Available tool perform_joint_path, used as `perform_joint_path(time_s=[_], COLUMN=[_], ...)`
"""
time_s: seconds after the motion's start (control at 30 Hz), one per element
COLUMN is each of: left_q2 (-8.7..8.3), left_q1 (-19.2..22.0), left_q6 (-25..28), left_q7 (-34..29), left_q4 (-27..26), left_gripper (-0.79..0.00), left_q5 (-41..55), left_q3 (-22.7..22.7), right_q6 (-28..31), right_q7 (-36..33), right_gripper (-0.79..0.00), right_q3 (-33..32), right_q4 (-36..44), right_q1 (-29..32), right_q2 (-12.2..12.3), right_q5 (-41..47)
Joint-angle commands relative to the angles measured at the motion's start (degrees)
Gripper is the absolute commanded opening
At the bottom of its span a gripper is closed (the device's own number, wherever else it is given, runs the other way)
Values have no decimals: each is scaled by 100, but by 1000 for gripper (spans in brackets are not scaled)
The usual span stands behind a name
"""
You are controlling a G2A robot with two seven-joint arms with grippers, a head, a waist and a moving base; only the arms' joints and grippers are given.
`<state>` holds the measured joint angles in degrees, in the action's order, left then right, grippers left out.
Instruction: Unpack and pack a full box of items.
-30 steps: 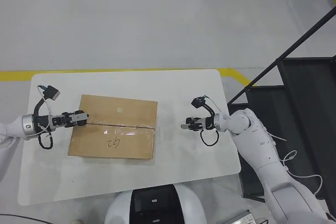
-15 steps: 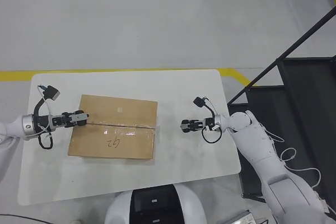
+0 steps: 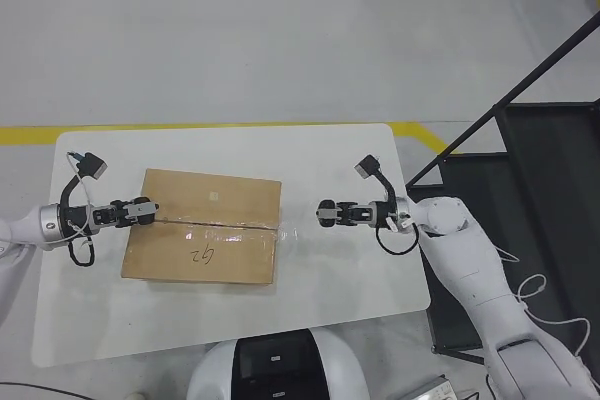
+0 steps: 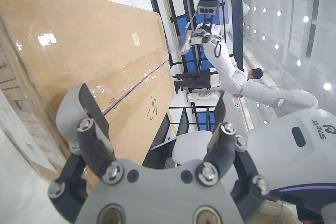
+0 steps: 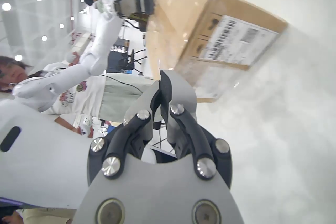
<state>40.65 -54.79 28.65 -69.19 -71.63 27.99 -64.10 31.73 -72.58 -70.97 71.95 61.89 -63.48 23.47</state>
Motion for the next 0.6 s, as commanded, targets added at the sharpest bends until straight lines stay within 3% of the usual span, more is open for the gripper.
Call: perform_joint_path(time_s=[0.0,0.27,0.57], left_q2=[0,14,34], left_q1=[0,-162,-241], left_q6=[0,-200,-284], left_q7=[0,430,506], left_q4=[0,-178,-259], left_gripper=[0,0,0], left_q5=[0,-232,-374], left_q3=[0,-92,-175], right_q6=[-132,-331,-114], right_q7=[-132,-330,-112], right_gripper=[-785,-785,-785], right_q3=[-88,135,1387], right_q4=[420,1243,1043], right_q1=[138,129,-852], right_q2=[92,206,-59], right_q5=[540,1419,1507])
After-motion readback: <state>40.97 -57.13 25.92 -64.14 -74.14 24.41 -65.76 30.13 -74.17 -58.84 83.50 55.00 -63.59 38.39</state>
